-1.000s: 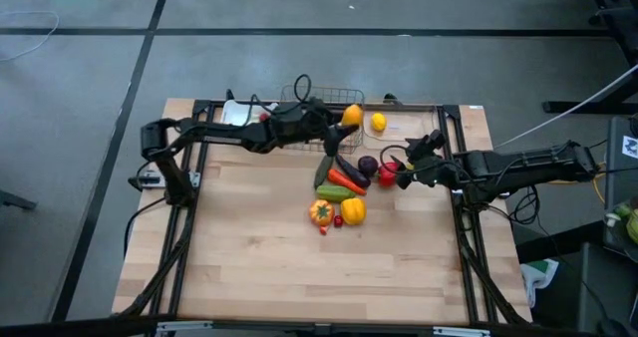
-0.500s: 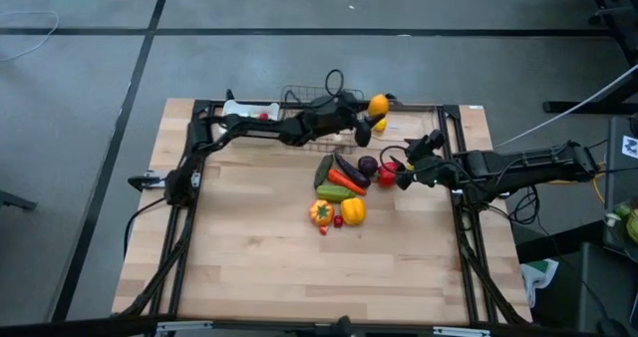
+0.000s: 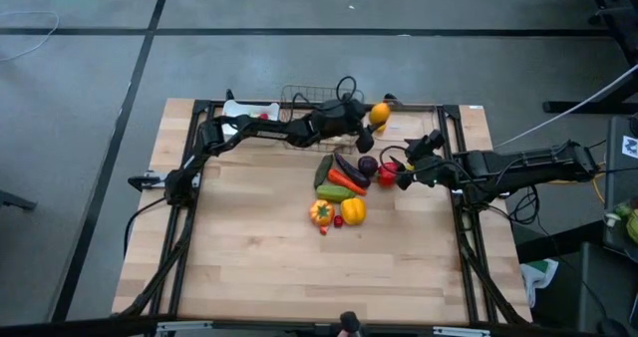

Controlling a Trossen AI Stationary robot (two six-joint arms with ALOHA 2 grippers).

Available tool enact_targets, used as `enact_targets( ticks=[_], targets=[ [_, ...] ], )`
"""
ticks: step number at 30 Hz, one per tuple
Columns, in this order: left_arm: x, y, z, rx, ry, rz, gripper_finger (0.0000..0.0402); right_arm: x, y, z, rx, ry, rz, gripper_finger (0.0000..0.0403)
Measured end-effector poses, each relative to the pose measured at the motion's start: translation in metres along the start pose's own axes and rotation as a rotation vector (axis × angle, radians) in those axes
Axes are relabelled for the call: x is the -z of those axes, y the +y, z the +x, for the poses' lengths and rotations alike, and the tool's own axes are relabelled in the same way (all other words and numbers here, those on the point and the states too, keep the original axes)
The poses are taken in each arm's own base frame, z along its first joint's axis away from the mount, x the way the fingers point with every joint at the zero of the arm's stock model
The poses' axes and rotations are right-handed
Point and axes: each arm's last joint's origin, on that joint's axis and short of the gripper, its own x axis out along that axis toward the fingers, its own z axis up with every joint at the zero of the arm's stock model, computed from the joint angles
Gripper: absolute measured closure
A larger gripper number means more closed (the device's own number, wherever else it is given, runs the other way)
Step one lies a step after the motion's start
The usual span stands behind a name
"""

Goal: Sort produce into baskets
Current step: Put the yellow lemon into the transparent bin

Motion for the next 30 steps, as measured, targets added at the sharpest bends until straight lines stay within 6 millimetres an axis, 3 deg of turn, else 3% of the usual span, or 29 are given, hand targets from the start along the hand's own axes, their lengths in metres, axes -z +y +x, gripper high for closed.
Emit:
enact_targets(
  ticks=[10, 30],
  targets=[
    [0.0071, 0.0020, 0.0000, 0.003, 0.071, 0.084, 0.0149, 0.0000, 0.0000, 0.0000, 0.000, 0.000, 0.000, 0.0095],
    [0.0075, 0.0069, 0.0002, -0.007, 0.074, 0.068, 0.0148, 0.0000, 0.0000, 0.0000, 0.000, 0.000, 0.000, 0.0095]
  ],
)
